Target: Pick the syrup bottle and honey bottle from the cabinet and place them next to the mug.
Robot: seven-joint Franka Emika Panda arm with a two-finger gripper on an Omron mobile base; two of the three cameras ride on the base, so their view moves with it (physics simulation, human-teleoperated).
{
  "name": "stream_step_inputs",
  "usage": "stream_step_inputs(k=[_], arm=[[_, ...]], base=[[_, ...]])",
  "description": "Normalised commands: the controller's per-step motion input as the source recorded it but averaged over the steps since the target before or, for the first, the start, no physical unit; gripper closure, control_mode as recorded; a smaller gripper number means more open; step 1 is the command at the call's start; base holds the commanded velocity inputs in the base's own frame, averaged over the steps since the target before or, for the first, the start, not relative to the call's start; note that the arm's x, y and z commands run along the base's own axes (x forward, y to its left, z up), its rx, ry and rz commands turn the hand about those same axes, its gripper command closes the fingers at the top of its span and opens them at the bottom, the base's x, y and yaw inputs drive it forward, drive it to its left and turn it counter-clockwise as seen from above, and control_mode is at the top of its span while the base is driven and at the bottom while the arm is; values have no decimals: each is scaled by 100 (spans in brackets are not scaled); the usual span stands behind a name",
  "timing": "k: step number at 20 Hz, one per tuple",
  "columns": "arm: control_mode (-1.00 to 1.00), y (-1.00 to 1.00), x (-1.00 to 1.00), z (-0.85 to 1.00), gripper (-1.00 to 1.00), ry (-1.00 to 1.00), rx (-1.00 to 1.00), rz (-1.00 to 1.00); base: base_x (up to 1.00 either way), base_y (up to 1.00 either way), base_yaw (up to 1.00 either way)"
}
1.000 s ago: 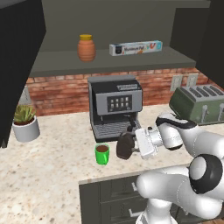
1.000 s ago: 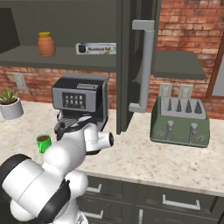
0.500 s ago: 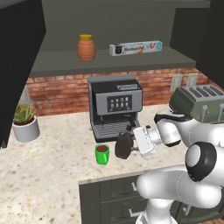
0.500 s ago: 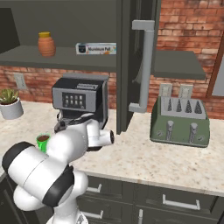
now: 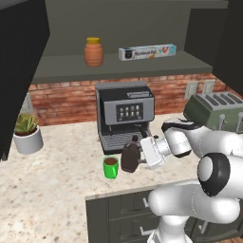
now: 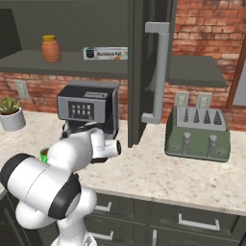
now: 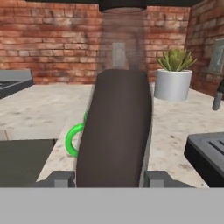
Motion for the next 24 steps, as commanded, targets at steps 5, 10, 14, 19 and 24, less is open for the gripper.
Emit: stream_step_inputs(k=[5,10,14,19,24], arm=[[-100,3,0,0,100,4,-4,0],[-100,0,0,0,100,4,-3,0],[-100,-1,0,0,100,0,0,0],[-100,0,0,0,-100,0,0,0],[-100,0,0,0,-100,0,0,0]], base=[[0,0,0],[0,0,0],[0,0,0],[0,0,0],[0,0,0]])
